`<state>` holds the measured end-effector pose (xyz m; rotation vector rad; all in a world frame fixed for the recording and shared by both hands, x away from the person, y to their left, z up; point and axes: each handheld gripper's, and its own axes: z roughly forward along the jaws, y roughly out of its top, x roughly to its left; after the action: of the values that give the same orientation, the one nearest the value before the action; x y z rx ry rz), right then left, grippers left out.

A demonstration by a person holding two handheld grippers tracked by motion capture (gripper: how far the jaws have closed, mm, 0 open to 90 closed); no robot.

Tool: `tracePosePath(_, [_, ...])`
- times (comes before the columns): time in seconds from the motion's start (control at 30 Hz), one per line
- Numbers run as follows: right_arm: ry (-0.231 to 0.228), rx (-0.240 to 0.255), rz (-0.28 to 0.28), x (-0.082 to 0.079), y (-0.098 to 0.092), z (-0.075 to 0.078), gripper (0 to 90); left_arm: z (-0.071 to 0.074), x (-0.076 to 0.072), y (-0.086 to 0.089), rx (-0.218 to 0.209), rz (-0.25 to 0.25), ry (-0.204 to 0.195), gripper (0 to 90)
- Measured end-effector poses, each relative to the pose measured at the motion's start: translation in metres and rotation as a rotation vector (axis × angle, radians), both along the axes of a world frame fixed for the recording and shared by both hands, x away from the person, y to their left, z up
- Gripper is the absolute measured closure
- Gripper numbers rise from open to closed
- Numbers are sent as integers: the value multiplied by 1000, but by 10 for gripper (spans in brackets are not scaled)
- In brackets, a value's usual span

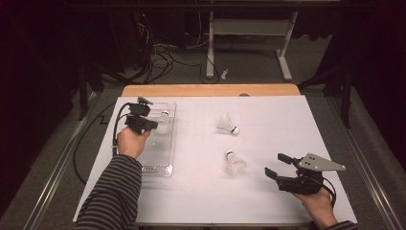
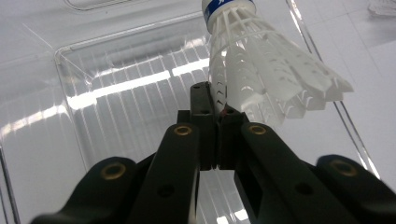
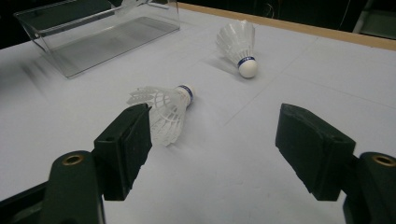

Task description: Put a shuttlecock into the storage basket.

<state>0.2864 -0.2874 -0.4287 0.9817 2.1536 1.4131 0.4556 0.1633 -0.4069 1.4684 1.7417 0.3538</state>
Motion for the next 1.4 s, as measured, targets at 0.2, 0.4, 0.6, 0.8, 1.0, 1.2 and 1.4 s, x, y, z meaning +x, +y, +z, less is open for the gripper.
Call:
tracePosePath(0.2, [0, 0, 1, 0, 0, 0, 276, -3, 4, -2, -12, 33, 2, 888])
tracePosePath(0.4, [-2, -2, 0, 0, 0, 0, 276, -5, 6, -2, 17, -6, 17, 883])
tracePosePath(0.6, [0, -1, 0, 0, 0, 0, 275, -11, 8, -5, 10, -6, 47, 663])
tracePosePath(0.8, [-3, 1, 0, 0, -1, 0, 274, -9, -1, -8, -3, -2, 19, 501])
tracePosePath(1.0, [-3, -1, -1, 0, 0, 0, 275, -3, -8, -7, -10, -1, -15, 429])
tracePosePath(1.2, [-2, -2, -1, 0, 0, 0, 275, 0, -14, -5, -22, 0, -35, 403])
tracePosePath(1.4, [0, -1, -1, 0, 0, 0, 275, 6, -21, -5, -34, -5, -66, 391])
